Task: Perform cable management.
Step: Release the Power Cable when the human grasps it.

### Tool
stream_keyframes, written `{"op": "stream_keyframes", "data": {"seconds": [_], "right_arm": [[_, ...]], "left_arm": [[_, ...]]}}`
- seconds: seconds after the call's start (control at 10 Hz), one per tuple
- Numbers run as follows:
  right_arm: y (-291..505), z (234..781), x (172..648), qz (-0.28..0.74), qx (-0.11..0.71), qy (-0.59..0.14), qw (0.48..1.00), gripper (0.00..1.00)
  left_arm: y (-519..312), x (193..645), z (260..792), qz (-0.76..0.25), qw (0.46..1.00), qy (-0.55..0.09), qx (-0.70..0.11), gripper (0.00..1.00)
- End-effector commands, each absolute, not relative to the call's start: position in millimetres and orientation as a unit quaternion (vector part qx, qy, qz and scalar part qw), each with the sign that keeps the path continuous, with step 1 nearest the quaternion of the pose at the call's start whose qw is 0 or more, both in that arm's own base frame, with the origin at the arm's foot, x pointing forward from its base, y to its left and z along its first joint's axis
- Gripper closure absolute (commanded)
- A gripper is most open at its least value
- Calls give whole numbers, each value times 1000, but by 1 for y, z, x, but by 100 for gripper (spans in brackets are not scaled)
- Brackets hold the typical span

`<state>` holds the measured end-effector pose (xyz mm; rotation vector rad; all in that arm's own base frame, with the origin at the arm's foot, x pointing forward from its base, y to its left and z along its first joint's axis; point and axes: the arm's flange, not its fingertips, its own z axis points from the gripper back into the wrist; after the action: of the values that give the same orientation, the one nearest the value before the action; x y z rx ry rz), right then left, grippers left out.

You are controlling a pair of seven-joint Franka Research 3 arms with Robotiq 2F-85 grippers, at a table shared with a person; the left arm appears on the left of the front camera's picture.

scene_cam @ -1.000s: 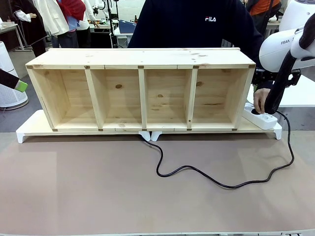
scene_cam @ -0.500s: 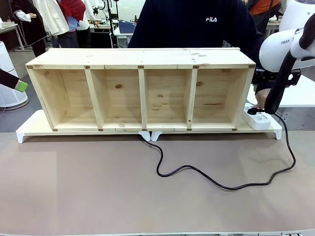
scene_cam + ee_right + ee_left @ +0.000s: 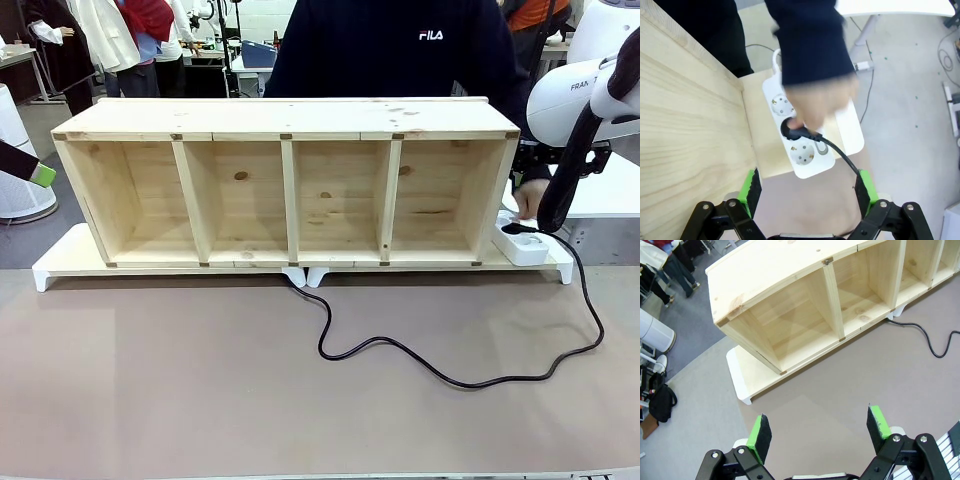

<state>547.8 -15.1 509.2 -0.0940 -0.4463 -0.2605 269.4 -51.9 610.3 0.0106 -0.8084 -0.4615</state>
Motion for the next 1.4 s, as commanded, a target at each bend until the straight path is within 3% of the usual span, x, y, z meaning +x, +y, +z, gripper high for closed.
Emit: {"op": "stream_keyframes", "data": {"seconds": [0.0, 1.3], "right_arm": [[-14, 509, 548, -130, -45, -221, 966, 3], [-14, 509, 548, -130, -45, -221, 966, 3]], "left_arm": [[-52, 271, 610, -221, 893, -393, 5, 0], [-52, 271, 610, -221, 893, -393, 5, 0]]}}
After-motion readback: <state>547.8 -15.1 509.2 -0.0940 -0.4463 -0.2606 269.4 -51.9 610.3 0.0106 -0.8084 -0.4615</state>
